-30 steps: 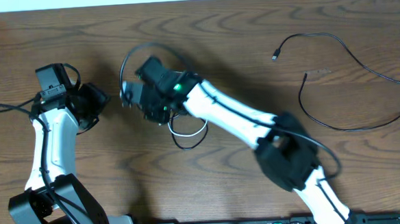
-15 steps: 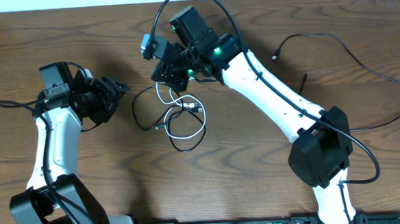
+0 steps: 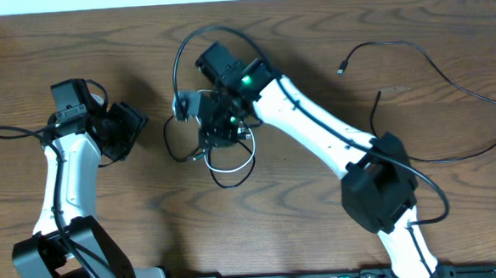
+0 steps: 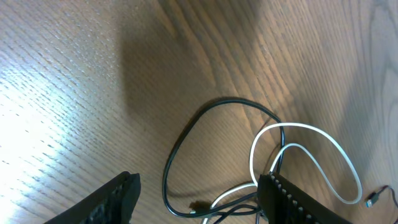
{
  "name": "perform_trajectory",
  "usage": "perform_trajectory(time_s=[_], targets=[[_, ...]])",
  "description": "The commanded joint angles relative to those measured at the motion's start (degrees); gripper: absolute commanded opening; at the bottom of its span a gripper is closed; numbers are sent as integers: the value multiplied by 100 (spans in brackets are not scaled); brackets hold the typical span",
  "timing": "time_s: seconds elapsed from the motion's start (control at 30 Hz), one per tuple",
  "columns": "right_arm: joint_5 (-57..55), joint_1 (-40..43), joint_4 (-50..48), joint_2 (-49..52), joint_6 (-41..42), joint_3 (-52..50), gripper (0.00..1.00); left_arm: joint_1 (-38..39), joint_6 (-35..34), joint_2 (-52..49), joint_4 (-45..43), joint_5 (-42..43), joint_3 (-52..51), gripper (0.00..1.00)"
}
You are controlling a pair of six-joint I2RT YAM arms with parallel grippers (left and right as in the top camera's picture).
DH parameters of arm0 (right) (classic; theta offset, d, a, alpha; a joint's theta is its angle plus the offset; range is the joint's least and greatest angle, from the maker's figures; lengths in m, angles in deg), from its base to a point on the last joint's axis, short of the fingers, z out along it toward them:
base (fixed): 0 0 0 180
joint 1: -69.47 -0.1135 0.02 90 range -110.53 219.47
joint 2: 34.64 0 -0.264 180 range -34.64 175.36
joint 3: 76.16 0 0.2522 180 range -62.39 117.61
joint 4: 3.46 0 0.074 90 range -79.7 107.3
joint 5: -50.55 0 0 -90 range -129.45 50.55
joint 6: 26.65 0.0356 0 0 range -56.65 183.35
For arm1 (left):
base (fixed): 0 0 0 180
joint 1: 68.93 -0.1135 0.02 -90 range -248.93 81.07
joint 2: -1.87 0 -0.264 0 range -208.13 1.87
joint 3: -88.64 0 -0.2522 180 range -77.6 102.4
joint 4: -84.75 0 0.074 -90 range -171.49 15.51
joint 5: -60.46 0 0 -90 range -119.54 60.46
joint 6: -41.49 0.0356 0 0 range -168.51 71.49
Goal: Untangle cables
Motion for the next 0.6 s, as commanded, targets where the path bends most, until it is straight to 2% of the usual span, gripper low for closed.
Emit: perform_trajectory(time_s=[0.0,0.1,0.27,0.3,0.33,0.37,0.43,0.47,0.53,0.57], targets=[[-223,-50,243,37,289,-35,41,-15,-31,-28,20,-131,-31,65],[-282,-125,297,92,901,-46,40,-15,-31,-28,-2,-133,-31,65],[-691,-166,37,361,3211,-46,40,-13,-31,-28,9,-129,-31,65],[-693,-173,-46,428,3508,-46,38,-13,-31,-28,17,-129,-31,65],[-695,-181,-144,511,3788,-46,28,-13,-31,-28,24,-129,-31,65],[-693,-192,-225,599,4116,-46,25,-13,-31,-28,28,-129,-31,65],[-693,-195,-404,800,4634,-46,11,-13,-31,-28,37,-129,-31,65],[-691,-195,-474,898,4813,-46,8,-13,-31,-28,48,-129,-31,65],[-675,-190,-575,1036,5121,-46,4,-13,-31,-28,68,-129,-31,65],[-640,-190,-623,1091,5248,-46,6,-13,-31,-28,72,-129,-31,65]])
